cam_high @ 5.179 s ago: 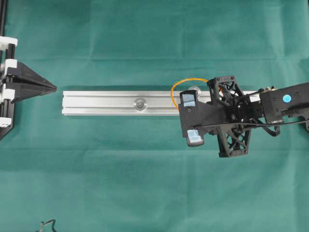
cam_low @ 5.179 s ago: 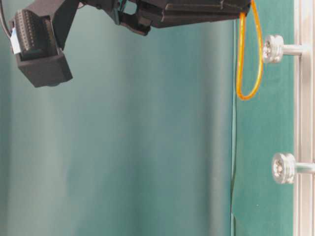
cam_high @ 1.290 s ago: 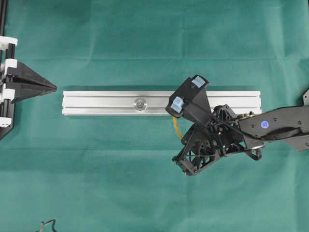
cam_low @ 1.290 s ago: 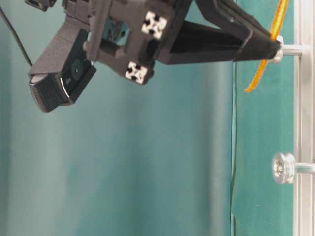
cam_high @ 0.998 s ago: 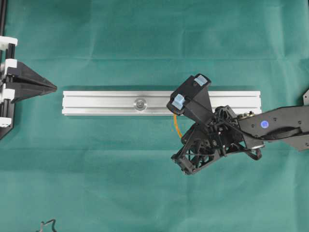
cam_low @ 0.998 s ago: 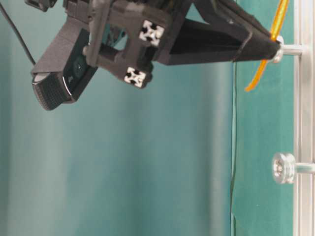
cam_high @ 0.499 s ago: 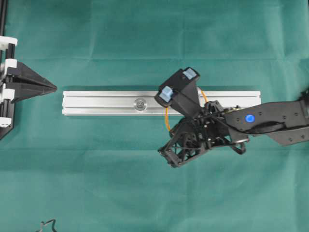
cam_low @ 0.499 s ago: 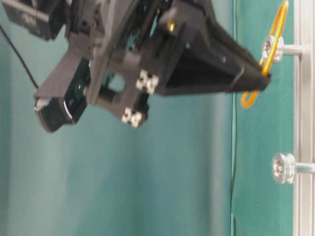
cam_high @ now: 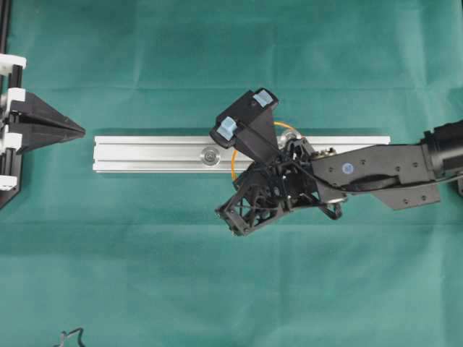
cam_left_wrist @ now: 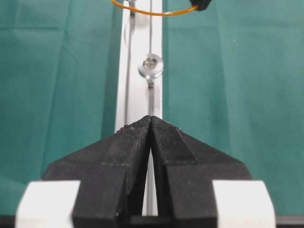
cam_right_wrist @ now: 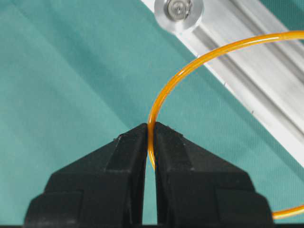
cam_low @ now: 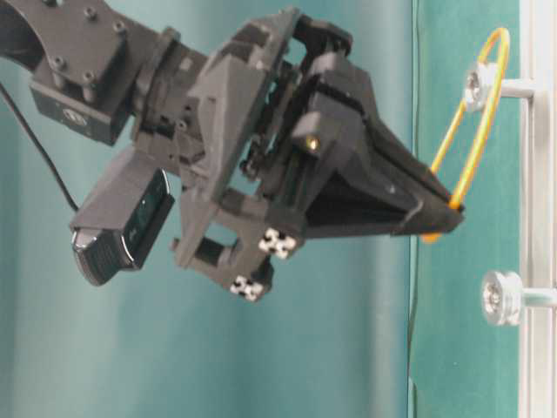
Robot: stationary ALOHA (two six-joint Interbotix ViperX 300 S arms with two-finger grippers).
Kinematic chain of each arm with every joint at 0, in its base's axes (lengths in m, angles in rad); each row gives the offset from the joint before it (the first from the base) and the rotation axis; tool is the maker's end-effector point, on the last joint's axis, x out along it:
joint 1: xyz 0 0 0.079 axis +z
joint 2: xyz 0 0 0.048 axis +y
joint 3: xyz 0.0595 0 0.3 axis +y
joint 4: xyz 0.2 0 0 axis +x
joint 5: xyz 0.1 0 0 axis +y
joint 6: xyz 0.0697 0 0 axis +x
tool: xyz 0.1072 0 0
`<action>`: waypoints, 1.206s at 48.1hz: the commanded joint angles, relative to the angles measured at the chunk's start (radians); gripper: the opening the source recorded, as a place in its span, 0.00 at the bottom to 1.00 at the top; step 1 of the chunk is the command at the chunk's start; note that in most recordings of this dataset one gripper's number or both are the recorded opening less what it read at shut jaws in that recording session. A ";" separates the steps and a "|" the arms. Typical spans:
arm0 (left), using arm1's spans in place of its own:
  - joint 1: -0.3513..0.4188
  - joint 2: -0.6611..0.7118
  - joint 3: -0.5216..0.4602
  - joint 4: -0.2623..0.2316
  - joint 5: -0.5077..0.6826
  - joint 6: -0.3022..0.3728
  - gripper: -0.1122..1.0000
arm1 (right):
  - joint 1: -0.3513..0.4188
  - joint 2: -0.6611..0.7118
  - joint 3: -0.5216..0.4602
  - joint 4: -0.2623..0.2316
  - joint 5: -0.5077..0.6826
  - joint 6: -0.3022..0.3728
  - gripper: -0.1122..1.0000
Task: Hook the rubber onto the shaft.
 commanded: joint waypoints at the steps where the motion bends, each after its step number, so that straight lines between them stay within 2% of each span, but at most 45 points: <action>1: 0.003 0.003 -0.032 0.002 -0.009 -0.002 0.10 | -0.011 -0.012 -0.028 -0.006 -0.025 0.000 0.16; 18: 0.003 0.003 -0.031 0.002 -0.009 0.000 0.10 | -0.026 0.023 -0.060 -0.006 -0.060 -0.003 0.16; 36: 0.002 0.003 -0.032 0.002 -0.009 -0.002 0.10 | -0.049 0.080 -0.132 -0.006 -0.063 -0.051 0.16; 58: 0.002 0.003 -0.032 0.003 -0.009 0.000 0.10 | -0.072 0.110 -0.138 -0.006 -0.107 -0.055 0.16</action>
